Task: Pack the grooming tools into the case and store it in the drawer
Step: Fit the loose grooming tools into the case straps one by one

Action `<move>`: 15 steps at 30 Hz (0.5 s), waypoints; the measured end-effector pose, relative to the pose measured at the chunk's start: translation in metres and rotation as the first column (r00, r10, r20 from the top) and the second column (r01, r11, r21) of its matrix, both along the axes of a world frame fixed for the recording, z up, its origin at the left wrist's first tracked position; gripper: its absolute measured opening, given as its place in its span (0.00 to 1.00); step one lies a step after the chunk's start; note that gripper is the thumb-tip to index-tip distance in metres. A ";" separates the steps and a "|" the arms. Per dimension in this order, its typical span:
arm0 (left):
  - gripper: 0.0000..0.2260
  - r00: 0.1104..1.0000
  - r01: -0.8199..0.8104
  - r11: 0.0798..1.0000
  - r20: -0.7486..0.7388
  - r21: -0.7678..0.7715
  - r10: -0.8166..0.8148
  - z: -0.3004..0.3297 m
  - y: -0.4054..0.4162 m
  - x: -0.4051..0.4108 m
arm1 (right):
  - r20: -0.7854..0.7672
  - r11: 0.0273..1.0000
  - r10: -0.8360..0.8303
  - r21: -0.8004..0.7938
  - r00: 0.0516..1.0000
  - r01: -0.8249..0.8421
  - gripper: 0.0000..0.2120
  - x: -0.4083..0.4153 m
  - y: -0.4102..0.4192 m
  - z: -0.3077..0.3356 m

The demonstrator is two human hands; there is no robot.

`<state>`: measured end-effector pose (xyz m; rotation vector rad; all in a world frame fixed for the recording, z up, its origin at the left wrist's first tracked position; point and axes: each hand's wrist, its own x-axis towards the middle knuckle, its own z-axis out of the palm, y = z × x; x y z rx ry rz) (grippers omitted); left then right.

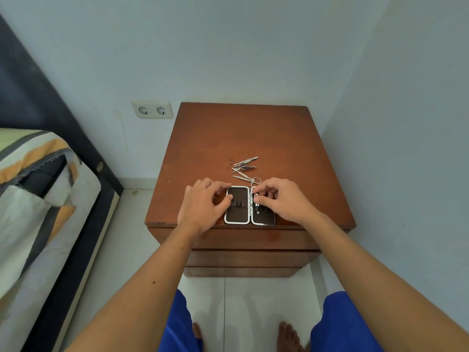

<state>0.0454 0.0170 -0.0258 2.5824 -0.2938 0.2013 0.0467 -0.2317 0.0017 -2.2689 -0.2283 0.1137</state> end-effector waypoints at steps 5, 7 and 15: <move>0.14 1.000 0.001 1.000 0.007 0.005 -0.001 -0.001 0.001 0.000 | 0.066 0.994 0.059 -0.095 0.996 -0.053 0.10 -0.007 0.000 0.002; 0.14 1.000 -0.001 1.000 0.008 0.003 0.001 -0.001 0.001 0.000 | 0.085 0.988 0.086 -0.137 0.993 -0.073 0.12 -0.011 -0.001 0.002; 0.14 1.000 -0.002 1.000 0.013 0.014 0.002 0.001 0.000 -0.001 | 0.076 0.980 0.135 -0.158 0.988 -0.122 0.20 -0.022 -0.006 -0.002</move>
